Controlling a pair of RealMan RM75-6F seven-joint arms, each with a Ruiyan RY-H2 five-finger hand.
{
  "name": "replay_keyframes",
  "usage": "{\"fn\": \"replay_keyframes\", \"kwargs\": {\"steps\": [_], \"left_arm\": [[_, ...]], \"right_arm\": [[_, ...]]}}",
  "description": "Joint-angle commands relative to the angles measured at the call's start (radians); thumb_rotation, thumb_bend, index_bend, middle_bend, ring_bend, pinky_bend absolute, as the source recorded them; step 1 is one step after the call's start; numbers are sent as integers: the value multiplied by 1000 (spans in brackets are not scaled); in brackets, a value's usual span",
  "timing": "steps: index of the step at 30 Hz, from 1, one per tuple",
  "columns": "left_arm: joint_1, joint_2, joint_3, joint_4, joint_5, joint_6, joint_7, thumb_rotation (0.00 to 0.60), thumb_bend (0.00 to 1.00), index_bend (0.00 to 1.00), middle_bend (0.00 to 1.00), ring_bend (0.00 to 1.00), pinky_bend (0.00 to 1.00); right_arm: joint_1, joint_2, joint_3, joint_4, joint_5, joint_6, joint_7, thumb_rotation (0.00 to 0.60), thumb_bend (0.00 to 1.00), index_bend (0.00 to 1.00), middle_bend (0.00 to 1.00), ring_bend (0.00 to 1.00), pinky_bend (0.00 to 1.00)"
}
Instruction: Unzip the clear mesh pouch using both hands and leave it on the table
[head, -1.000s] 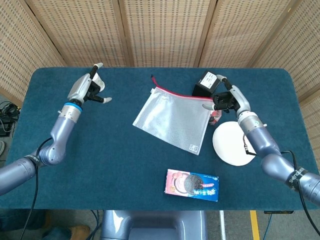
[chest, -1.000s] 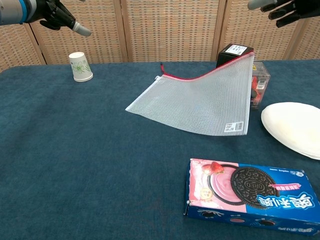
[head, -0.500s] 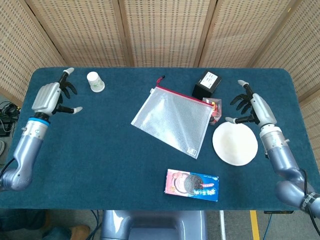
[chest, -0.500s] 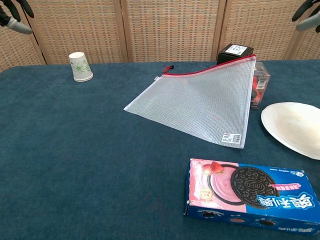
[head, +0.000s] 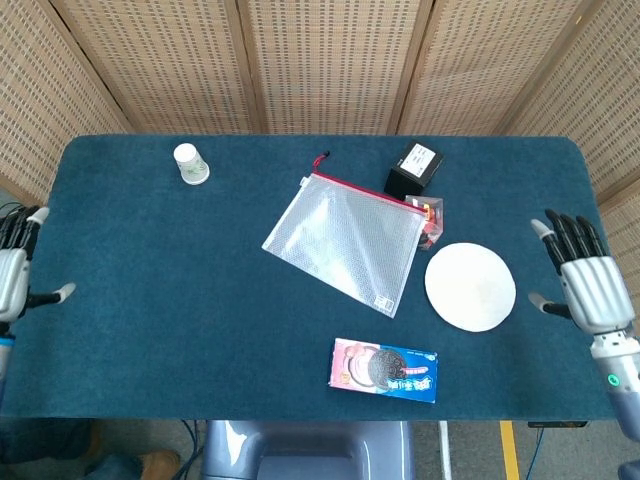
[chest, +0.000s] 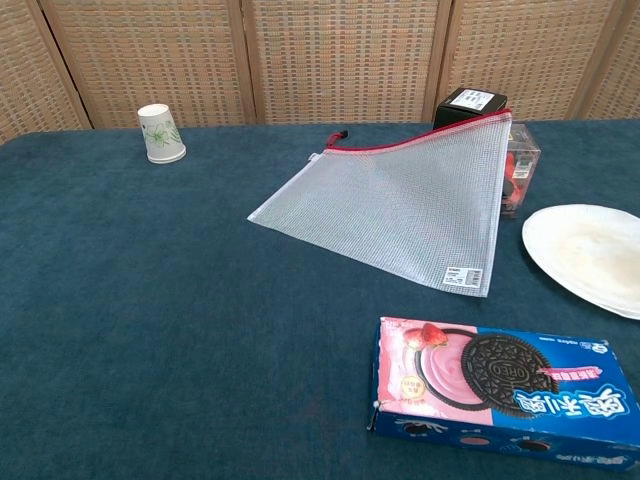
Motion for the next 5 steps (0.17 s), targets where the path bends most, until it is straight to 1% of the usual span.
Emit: {"fn": "replay_keyframes", "kwargs": {"steps": [1, 5], "left_arm": [[138, 12, 106, -23, 129, 138, 14, 600, 0, 0, 0, 0, 0], [198, 1, 143, -1, 194, 197, 7, 600, 0, 0, 0, 0, 0]], "right_arm": [[-67, -11, -45, 11, -48, 73, -53, 600, 0, 15, 0, 0, 0], [-103, -12, -61, 8, -63, 109, -69, 600, 0, 17, 0, 0, 0]]}}
